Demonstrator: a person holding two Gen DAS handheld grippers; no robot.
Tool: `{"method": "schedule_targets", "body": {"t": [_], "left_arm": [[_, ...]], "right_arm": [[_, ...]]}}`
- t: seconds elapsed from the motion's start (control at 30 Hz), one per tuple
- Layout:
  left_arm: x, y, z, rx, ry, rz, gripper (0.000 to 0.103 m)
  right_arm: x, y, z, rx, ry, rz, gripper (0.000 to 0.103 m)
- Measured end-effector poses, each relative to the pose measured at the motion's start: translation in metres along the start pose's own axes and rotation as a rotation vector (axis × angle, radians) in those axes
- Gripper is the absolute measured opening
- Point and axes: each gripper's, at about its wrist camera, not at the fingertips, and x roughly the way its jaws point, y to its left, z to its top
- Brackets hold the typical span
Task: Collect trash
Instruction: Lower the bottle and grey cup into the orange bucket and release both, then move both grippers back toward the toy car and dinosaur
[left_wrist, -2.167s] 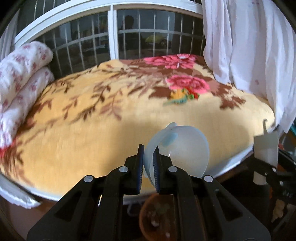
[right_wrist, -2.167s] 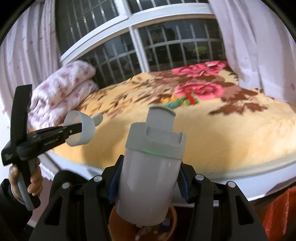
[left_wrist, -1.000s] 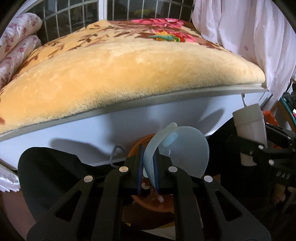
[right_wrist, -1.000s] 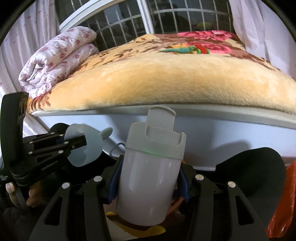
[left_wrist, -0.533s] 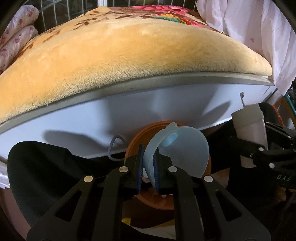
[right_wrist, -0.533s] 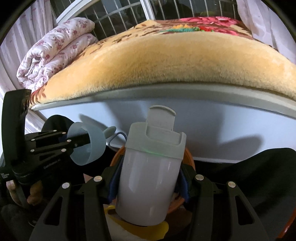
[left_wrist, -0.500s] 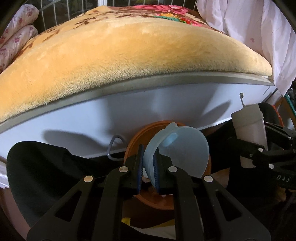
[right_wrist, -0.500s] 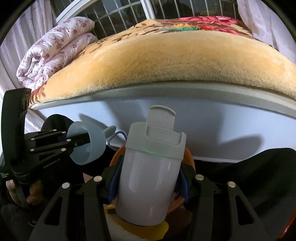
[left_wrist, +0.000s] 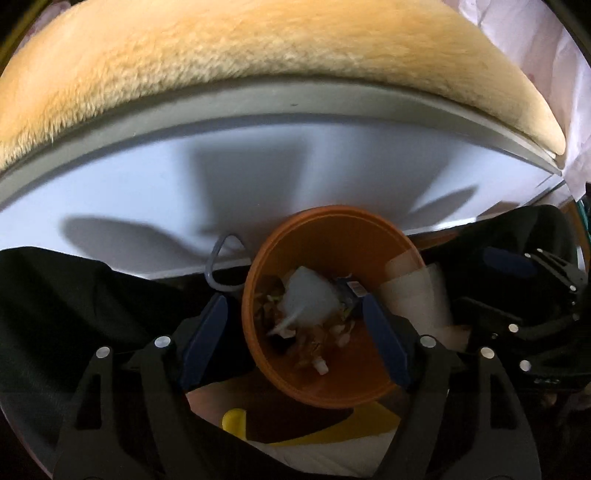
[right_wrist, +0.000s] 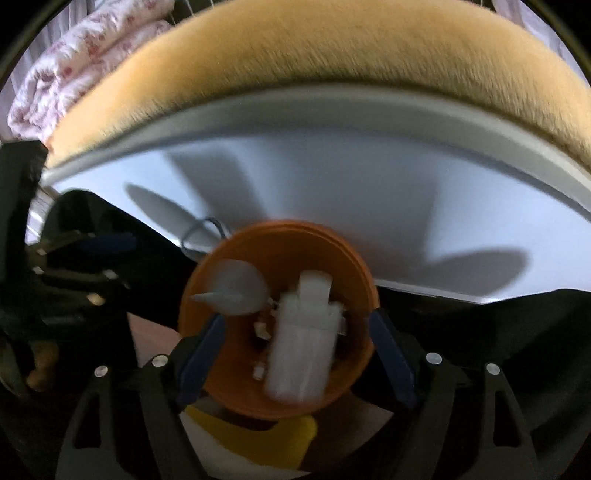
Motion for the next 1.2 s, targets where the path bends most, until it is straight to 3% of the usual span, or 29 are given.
{"method": "schedule_targets", "body": {"t": [0.17, 0.33, 0.37, 0.43, 0.5, 0.57, 0.67, 0.8, 0.97, 1.2], "left_arm": [[-0.015, -0.005, -0.001, 0.002, -0.043, 0.0, 0.074], [-0.062, -0.028, 0.013, 0.079, -0.192, 0.06, 0.075], [-0.074, -0.033, 0.02, 0.092, -0.235, 0.071, 0.077], [-0.095, -0.043, 0.04, 0.115, -0.325, 0.117, 0.086], [-0.113, -0.05, 0.067, 0.116, -0.406, 0.179, 0.091], [-0.124, -0.053, 0.087, 0.09, -0.449, 0.234, 0.091], [-0.137, -0.04, 0.102, 0.037, -0.476, 0.226, 0.092], [-0.13, -0.03, 0.125, 0.003, -0.462, 0.223, 0.093], [-0.123, -0.023, 0.151, -0.001, -0.459, 0.254, 0.093], [-0.107, -0.02, 0.185, 0.005, -0.43, 0.249, 0.093]], "right_arm": [[-0.026, -0.011, -0.011, 0.05, -0.071, 0.001, 0.078], [-0.076, -0.015, -0.005, 0.052, -0.198, 0.0, 0.079], [-0.092, -0.014, 0.007, 0.042, -0.238, 0.012, 0.08], [-0.113, -0.008, 0.029, 0.039, -0.311, 0.009, 0.097], [-0.128, -0.003, 0.06, 0.053, -0.381, -0.06, 0.098], [-0.129, 0.0, 0.077, 0.029, -0.387, -0.149, 0.097], [-0.133, -0.005, 0.065, 0.047, -0.443, -0.238, 0.098], [-0.14, -0.017, 0.06, 0.118, -0.474, -0.189, 0.098], [-0.153, -0.029, 0.091, 0.11, -0.514, -0.226, 0.098], [-0.143, -0.053, 0.134, 0.14, -0.469, -0.232, 0.098]]}}
